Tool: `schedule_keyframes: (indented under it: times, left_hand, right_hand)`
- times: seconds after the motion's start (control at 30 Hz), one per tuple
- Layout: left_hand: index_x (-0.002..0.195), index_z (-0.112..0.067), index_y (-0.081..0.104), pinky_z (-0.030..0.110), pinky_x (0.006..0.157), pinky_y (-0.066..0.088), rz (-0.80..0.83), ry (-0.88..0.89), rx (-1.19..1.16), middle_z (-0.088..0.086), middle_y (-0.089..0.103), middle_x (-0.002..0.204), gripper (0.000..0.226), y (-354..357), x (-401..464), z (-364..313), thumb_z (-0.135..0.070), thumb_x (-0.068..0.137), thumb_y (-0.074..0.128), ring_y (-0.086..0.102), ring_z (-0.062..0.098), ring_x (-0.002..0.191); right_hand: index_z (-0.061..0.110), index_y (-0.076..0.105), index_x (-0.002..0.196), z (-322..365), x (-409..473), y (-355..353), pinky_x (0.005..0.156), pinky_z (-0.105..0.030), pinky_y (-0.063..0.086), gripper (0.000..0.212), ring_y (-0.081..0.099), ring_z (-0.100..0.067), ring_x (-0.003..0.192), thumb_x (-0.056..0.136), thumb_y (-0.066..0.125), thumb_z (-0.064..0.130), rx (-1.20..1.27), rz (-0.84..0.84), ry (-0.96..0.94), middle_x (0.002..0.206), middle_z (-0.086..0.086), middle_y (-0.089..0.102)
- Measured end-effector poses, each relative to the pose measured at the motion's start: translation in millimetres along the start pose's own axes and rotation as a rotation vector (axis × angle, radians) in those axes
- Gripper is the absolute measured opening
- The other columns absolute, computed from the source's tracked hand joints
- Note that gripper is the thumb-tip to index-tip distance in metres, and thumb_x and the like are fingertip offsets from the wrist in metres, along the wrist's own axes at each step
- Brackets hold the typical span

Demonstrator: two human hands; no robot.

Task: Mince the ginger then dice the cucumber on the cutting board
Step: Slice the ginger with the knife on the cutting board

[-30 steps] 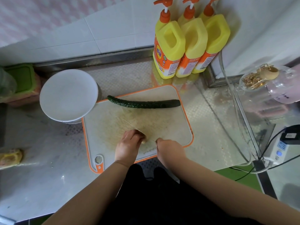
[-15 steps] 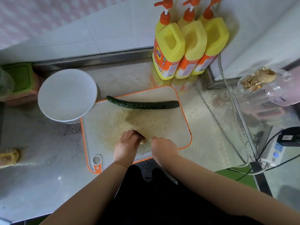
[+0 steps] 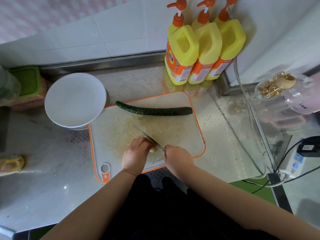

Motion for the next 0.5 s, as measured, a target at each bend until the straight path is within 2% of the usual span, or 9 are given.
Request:
schedule_keyframes:
  times: [0.07,0.13,0.2,0.37,0.5]
  left_hand:
    - [0.084,-0.018,0.074,0.029,0.055,0.051,0.017,-0.040,-0.027,-0.005,0.064,0.091,0.020,2.1,-0.2,3.4,-0.027,0.089,0.057,0.056,0.012,0.088]
    - [0.082,-0.017,0.073,0.026,0.052,0.049,0.018,-0.046,-0.016,-0.003,0.063,0.090,0.002,1.6,0.6,3.2,-0.016,0.083,0.072,0.052,0.012,0.088]
    - [0.081,-0.015,0.072,0.025,0.052,0.047,0.018,-0.054,-0.009,0.000,0.064,0.089,0.010,1.7,1.5,2.1,-0.008,0.077,0.079,0.050,0.012,0.087]
    - [0.080,-0.015,0.073,0.017,0.059,0.040,-0.008,-0.033,-0.021,-0.001,0.064,0.088,0.003,-1.5,1.8,-0.3,-0.013,0.080,0.075,0.050,0.010,0.086]
    - [0.081,-0.016,0.074,0.020,0.059,0.043,-0.035,-0.014,-0.053,-0.002,0.064,0.090,0.023,-2.1,-0.5,-1.0,-0.028,0.087,0.056,0.052,0.012,0.088]
  right_hand:
    - [0.009,0.052,0.100,2.1,-4.7,-1.7,0.058,-0.032,0.038,0.013,0.060,-0.031,0.078,0.096,0.040,0.011,-0.039,-0.020,-0.028,0.076,-0.006,0.055]
    - [0.009,0.051,0.101,3.5,-9.8,-3.5,0.059,-0.032,0.038,0.013,0.060,-0.031,0.079,0.095,0.040,0.009,-0.064,-0.019,-0.033,0.081,-0.009,0.059]
    - [0.008,0.051,0.102,5.5,-14.4,-4.3,0.060,-0.032,0.038,0.014,0.061,-0.031,0.082,0.094,0.040,0.007,-0.082,0.002,-0.022,0.088,-0.010,0.063]
    - [0.006,0.050,0.103,9.4,-15.6,-7.4,0.063,-0.034,0.039,0.018,0.061,-0.033,0.087,0.090,0.039,0.000,-0.084,0.036,-0.010,0.087,-0.012,0.060]
    - [0.005,0.052,0.106,13.1,-5.9,-6.0,0.064,-0.033,0.039,0.022,0.061,-0.031,0.092,0.089,0.039,-0.002,-0.072,0.055,0.008,0.092,-0.012,0.060]
Point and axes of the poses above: each hand's wrist, its own x-axis towards the middle knuckle, its own y-axis out of the palm, z = x × y, the point moved 9 cm from there along x, towards the middle knuckle
